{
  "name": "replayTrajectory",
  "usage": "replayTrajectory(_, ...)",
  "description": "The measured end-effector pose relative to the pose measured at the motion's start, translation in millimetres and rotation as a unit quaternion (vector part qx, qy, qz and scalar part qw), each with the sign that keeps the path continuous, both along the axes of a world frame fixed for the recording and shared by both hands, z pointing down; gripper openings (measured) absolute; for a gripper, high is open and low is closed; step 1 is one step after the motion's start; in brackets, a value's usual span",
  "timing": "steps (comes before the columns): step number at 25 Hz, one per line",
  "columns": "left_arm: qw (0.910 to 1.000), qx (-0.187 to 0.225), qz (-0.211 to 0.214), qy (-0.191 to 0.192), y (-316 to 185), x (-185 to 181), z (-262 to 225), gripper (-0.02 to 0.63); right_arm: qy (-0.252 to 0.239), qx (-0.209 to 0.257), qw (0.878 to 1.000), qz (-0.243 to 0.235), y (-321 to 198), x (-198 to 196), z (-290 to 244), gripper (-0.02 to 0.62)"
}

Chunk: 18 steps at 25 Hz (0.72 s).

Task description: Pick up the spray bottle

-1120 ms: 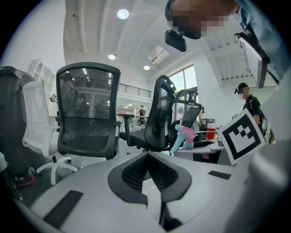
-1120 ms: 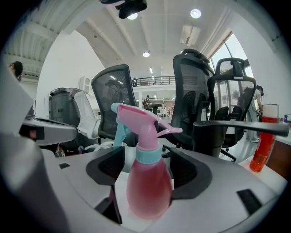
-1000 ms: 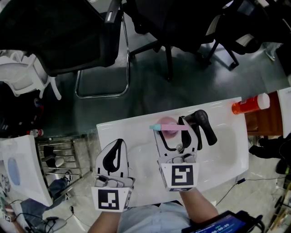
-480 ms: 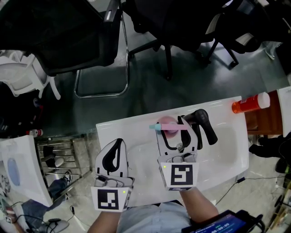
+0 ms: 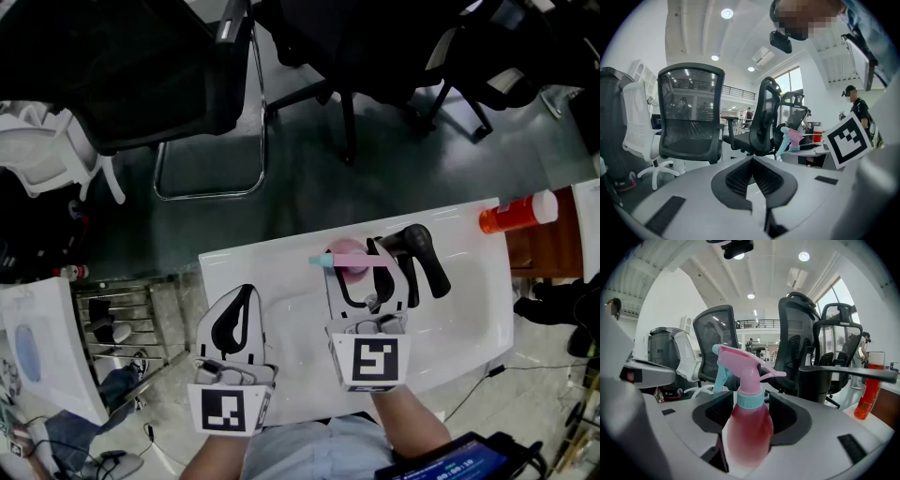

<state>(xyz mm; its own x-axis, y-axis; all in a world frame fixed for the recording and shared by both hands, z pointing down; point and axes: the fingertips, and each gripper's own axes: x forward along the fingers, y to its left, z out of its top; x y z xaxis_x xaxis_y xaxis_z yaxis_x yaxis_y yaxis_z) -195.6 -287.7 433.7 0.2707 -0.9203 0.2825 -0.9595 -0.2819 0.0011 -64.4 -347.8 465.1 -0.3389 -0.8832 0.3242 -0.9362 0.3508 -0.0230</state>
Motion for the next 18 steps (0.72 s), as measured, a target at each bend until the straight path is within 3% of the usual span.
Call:
replayTrajectory(4, 1.0000, -0.001, 0.000, 0.000, 0, -1, 0, 0.016, 0.006, -0.014, 1.000, 0.004, 2, 1, 1, 0.245)
replayTrajectory(18, 0.9999, 0.011, -0.004, 0.000, 7, 0, -14, 0.015, -0.009, 0.036, 0.999, -0.016, 7, -6, -21, 0.238)
